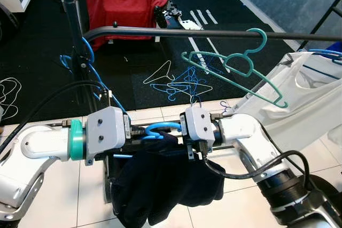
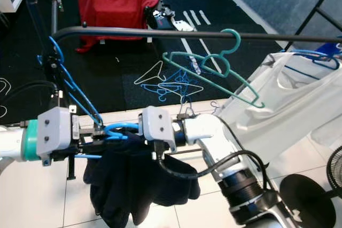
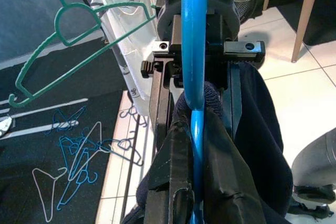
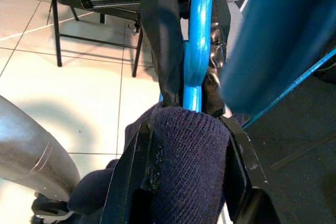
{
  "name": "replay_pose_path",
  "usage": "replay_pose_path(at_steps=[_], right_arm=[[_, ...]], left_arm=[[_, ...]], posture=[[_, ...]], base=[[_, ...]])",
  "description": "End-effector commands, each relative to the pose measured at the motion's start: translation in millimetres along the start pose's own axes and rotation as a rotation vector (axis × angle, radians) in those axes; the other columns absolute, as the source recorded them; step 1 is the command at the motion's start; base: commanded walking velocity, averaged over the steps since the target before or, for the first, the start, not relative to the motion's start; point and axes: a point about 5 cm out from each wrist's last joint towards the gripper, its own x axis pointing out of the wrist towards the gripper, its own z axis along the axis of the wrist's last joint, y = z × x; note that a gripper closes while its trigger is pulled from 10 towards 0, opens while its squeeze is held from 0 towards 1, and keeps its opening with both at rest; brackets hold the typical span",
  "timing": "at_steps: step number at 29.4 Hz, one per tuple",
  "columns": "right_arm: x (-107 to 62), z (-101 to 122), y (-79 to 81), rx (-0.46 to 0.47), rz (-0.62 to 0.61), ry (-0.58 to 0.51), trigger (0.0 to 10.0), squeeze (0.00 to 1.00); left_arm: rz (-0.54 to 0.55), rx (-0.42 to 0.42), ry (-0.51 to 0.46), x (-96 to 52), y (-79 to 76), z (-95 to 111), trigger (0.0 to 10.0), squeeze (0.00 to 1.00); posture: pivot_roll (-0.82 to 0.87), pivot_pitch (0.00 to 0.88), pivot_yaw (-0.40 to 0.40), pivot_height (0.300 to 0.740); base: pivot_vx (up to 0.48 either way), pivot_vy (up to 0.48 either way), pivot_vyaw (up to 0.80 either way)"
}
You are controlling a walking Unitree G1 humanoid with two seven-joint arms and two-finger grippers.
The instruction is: Hang hanger
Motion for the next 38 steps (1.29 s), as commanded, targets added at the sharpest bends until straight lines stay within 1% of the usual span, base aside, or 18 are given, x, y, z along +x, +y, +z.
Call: replay_pose_path(at_steps=[1, 6, 7, 9, 10, 11, 12, 17, 22, 23, 25, 26, 29, 31, 33, 36, 37, 38], right_arm=[[1.8, 2, -2.7, 0.012, -0.078, -0.038, 0.0, 0.00], [-4.7, 3, -0.5, 0.007, -0.045, -0.026, 0.0, 0.00], [-6.4, 3, 1.7, 0.012, -0.019, -0.021, 0.0, 0.00], [-7.5, 3, 3.3, 0.015, -0.002, -0.017, 0.0, 0.00], [-8.4, 3, 4.9, 0.014, 0.014, -0.013, 0.0, 0.00], [-8.4, 3, 4.9, 0.014, 0.014, -0.013, 0.0, 0.00], [-9.3, 3, 6.1, 0.013, 0.028, -0.010, 0.0, 0.00], [-12.3, 4, 5.1, 0.011, 0.032, -0.007, 0.0, 0.00], [-15.8, 4, 1.9, 0.010, 0.018, 0.002, 0.0, 0.00], [-20.7, 3, -2.4, 0.008, -0.014, 0.014, 0.0, 0.00], [-24.6, 3, -5.9, 0.007, -0.037, 0.021, 0.0, 0.00], [-24.6, 3, -5.9, 0.007, -0.037, 0.021, 0.0, 0.00], [-29.0, 3, -10.0, 0.009, -0.064, 0.025, 0.0, 0.00], [-29.0, 3, -10.0, 0.009, -0.064, 0.025, 0.0, 0.00], [-31.0, 4, -11.1, 0.006, -0.074, 0.026, 0.0, 0.00], [-32.6, 5, -12.0, 0.003, -0.084, 0.027, 0.0, 0.00], [-36.8, 5, -15.6, 0.002, -0.124, 0.030, 0.0, 0.00], [-36.8, 5, -15.6, 0.002, -0.124, 0.030, 0.0, 0.00]], left_arm=[[-0.099, 0.055, -0.142, 16.6, -14.3, 19, 10.0, 0.00], [-0.132, 0.054, -0.133, 16.3, -20.3, 18, 10.0, 0.00], [-0.155, 0.052, -0.132, 15.9, -23.7, 17, 10.0, 0.18], [-0.171, 0.050, -0.132, 15.7, -26.0, 16, 10.0, 0.18], [-0.174, 0.049, -0.133, 15.4, -27.2, 16, 10.0, 0.52], [-0.174, 0.049, -0.133, 15.4, -27.2, 16, 10.0, 0.52], [-0.168, 0.043, -0.132, 15.4, -27.1, 15, 10.0, 1.00], [-0.175, -0.006, -0.133, 13.2, -26.2, 15, 10.0, 1.00], [-0.195, -0.020, -0.120, 7.9, -25.6, 15, 10.0, 1.00], [-0.214, -0.043, -0.090, -0.8, -24.1, 15, 10.0, 0.00], [-0.197, -0.056, -0.072, -5.1, -21.7, 14, 10.0, 0.00], [-0.197, -0.056, -0.072, -5.1, -21.7, 14, 10.0, 0.00], [-0.119, -0.048, -0.079, -3.7, -15.2, 13, 10.0, 0.00], [-0.119, -0.048, -0.079, -3.7, -15.2, 13, 10.0, 0.00], [-0.016, -0.062, -0.094, -0.6, -4.4, 13, 10.0, 0.00], [0.034, -0.079, -0.103, -0.8, 1.8, 13, 10.0, 0.00], [0.109, -0.126, -0.137, -3.2, 11.7, 16, 10.0, 0.00], [0.109, -0.126, -0.137, -3.2, 11.7, 16, 10.0, 0.00]], posture=[[0.01, 0.077, 0.016, 0.740], [0.00, 0.075, 0.016, 0.740], [0.00, 0.074, 0.015, 0.740], [0.00, 0.074, 0.015, 0.740], [0.00, 0.072, 0.013, 0.740], [0.00, 0.072, 0.013, 0.740], [0.00, 0.070, 0.012, 0.740], [0.00, 0.068, 0.010, 0.740], [0.01, 0.067, 0.010, 0.740], [0.01, 0.067, 0.012, 0.740], [0.01, 0.067, 0.013, 0.740], [0.01, 0.067, 0.013, 0.740], [0.01, 0.068, 0.013, 0.740], [0.01, 0.068, 0.013, 0.740], [0.01, 0.070, 0.014, 0.740], [0.01, 0.072, 0.014, 0.740], [0.01, 0.074, 0.014, 0.740], [0.01, 0.074, 0.014, 0.740]], base=[[0.000, 0.000, 0.00], [0.000, 0.000, 0.00], [0.000, 0.000, 0.00], [0.000, 0.000, 0.00], [0.000, 0.000, 0.00], [0.000, 0.000, 0.00], [0.000, 0.000, 0.00], [0.000, 0.000, 0.00], [0.000, 0.000, 0.00], [0.000, 0.000, 0.00], [0.000, 0.000, 0.00], [0.000, 0.000, 0.00], [0.000, 0.000, 0.00], [0.000, 0.000, 0.00], [0.000, 0.000, 0.00], [0.000, 0.000, 0.00], [0.000, 0.000, 0.00], [0.000, 0.000, 0.00]])
